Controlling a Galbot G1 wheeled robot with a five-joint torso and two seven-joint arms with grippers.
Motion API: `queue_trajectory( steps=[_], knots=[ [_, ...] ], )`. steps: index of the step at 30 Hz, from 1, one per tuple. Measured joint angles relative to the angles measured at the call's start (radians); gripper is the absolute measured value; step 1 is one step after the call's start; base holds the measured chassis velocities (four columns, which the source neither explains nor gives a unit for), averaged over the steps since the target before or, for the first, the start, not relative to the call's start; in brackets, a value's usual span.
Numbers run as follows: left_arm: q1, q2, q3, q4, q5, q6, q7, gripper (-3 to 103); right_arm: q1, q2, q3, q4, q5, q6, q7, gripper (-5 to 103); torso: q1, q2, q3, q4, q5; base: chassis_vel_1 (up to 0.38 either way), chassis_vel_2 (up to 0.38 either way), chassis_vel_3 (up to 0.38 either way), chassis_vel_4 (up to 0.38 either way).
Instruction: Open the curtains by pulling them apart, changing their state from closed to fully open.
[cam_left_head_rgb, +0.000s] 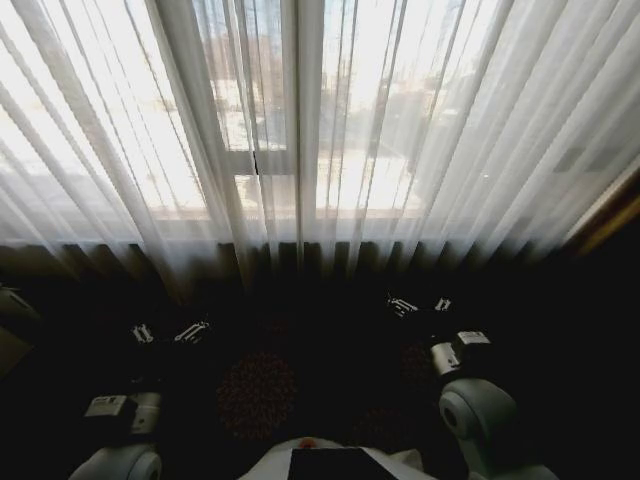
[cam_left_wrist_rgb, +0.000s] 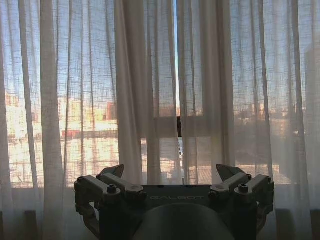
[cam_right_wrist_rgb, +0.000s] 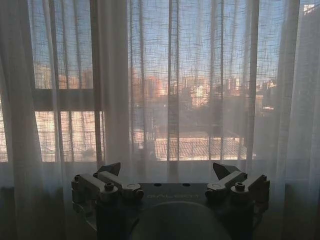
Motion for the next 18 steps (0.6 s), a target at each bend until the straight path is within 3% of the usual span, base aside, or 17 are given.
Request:
queue_trajectory(
  steps=[18],
  knots=[
    [0.006, -0.012, -0.002, -0.006, 0.001, 0.025, 0.000, 100, 0.009, -0.013, 0.002, -0.004, 0.001, -0.003, -0.008, 100, 0.000, 0.000, 0.000, 0.0000, 0.0000, 0.000, 0.000, 0.000, 0.000]
  ],
)
